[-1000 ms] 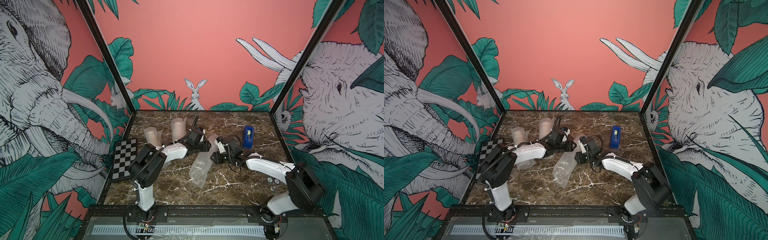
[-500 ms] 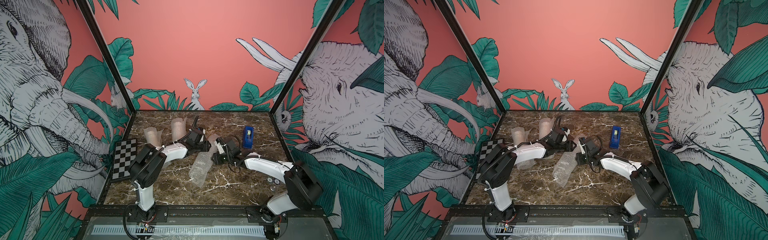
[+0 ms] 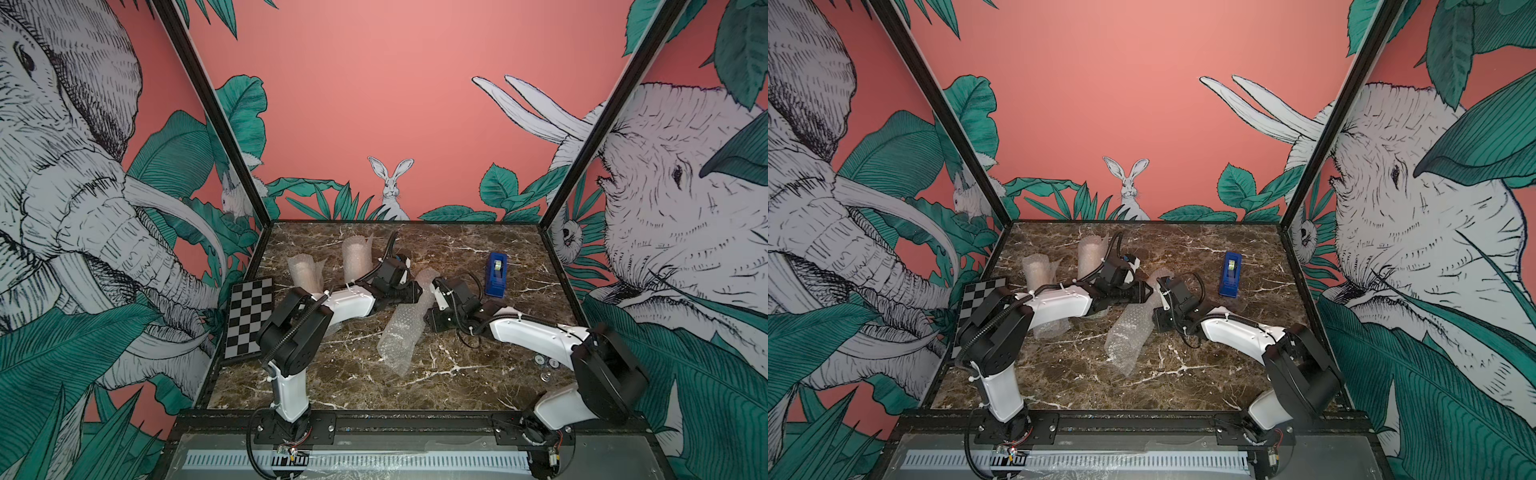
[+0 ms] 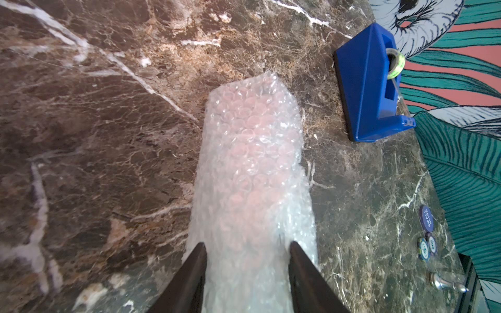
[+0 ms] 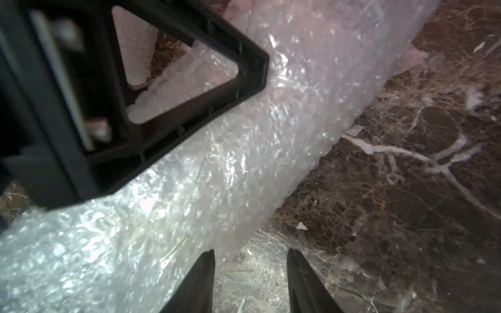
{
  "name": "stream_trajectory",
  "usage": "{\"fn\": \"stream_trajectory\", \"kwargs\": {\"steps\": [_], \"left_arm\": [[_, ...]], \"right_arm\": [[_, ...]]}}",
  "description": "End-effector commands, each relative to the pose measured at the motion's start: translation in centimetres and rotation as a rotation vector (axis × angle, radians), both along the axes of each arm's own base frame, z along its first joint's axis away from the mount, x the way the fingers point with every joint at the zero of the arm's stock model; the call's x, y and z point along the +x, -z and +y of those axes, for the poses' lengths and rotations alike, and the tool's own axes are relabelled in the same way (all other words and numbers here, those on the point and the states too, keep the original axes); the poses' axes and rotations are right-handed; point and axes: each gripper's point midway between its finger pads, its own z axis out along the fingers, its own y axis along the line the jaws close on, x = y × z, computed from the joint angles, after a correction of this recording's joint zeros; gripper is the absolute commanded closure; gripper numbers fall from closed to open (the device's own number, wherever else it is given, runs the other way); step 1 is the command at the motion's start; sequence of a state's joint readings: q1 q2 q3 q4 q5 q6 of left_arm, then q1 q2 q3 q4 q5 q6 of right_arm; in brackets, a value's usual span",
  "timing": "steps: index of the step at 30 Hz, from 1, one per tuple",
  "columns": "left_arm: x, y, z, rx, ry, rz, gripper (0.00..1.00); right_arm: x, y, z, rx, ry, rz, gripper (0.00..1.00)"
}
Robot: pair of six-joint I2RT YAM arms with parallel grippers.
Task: Wrap vases in bubble wrap
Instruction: Stick the tape on the bubble wrap.
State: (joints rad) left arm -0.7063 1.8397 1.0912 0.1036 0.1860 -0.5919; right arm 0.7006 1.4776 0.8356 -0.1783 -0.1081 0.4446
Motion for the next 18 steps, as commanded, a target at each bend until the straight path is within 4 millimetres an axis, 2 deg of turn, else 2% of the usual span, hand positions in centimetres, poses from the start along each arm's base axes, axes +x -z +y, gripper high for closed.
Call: {"fn": "stream_trajectory", "kwargs": {"steps": [1,5,10,13,18], "left_arm": [[-2.7,3.6,1.7,0.102,0.005,0.121,0.5],[-2.7,3.6,1.7,0.101,0.004,0.121,0.5],[-2.8,3.6,1.8,0.103,0.004,0.12,0.5],[-2.8,3.5,1.8,0.103,0.004,0.12,0.5],[-2.8,3.6,1.8,0.102,0.003,0.121,0.5]], "right_arm": [[-0.3,-1.2,-0.4,-0.017,-0.008,-0.039,0.55],[-0.8,-0.9,0.0,-0.025,-0.028,-0.033,0.55],[-1.0,0.6,0.3,-0.046,-0.032,-0.005,0.56],[-0.2,0.8,-0.1,-0.079,-0.001,-0.03,0.56],[1.1,0.3,0.5,-0.09,-0.003,-0.064,0.58]]}}
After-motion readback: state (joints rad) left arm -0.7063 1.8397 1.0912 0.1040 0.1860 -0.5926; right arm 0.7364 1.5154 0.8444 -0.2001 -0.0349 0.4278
